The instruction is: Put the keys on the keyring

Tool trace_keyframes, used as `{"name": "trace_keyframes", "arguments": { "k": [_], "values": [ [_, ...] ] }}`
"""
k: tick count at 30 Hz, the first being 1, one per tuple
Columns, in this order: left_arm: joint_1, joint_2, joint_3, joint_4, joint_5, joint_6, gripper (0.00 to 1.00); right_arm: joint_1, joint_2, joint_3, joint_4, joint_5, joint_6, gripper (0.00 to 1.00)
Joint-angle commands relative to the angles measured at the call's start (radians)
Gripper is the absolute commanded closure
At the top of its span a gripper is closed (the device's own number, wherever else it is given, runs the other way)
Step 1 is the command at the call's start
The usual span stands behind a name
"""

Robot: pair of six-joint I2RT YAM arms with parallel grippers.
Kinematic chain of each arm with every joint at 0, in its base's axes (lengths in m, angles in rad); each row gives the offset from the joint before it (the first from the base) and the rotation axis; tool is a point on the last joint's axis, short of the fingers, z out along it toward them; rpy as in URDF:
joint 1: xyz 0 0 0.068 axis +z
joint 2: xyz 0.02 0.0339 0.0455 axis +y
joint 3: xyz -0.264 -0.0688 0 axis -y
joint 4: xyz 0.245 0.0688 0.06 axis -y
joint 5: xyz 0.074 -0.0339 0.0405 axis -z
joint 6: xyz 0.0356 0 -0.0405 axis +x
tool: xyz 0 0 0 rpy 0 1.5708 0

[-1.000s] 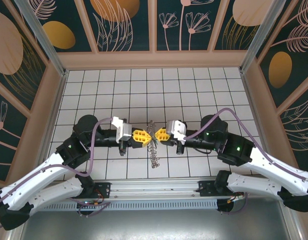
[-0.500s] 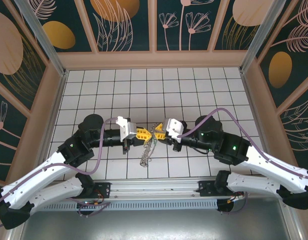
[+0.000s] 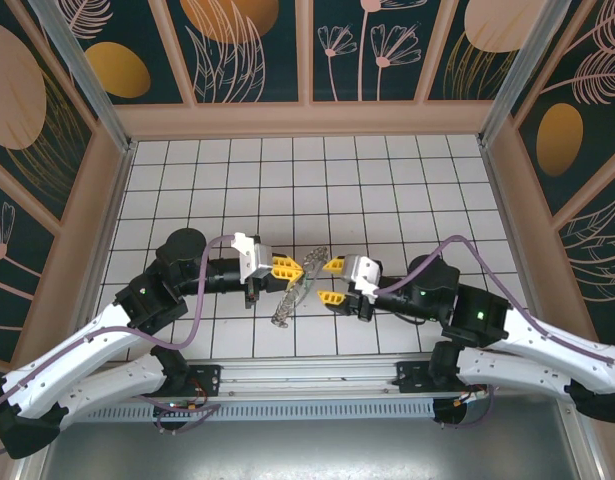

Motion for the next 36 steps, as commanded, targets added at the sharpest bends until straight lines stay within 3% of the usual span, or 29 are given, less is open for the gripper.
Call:
{"name": "trace_keyframes", "arguments": {
  "k": [1, 20, 23, 28, 34, 36],
  "values": [
    [-0.007, -0.016, 0.043, 0.057, 0.016, -0.018, 1.00, 0.023, 0.027, -0.027, 0.077, 0.065, 0.018, 0.56],
    [-0.007, -0.017, 0.042, 0.060, 0.028, -0.030, 1.00, 0.047, 0.098, -0.051, 0.185, 0.090, -0.009, 0.53],
    [-0.007, -0.020, 0.042, 0.061, 0.030, -0.030, 1.00, 0.046, 0.107, -0.048, 0.188, 0.110, -0.015, 0.57],
    [-0.007, -0.022, 0.039, 0.064, 0.034, -0.032, 1.00, 0.045, 0.115, -0.045, 0.203, 0.115, -0.024, 0.74],
    [-0.007, -0.027, 0.038, 0.062, 0.031, -0.034, 1.00, 0.045, 0.134, -0.038, 0.205, 0.128, -0.028, 0.81],
    [-0.007, -0.028, 0.038, 0.059, 0.027, -0.033, 1.00, 0.044, 0.138, -0.033, 0.198, 0.139, -0.031, 0.88]
  ]
}}
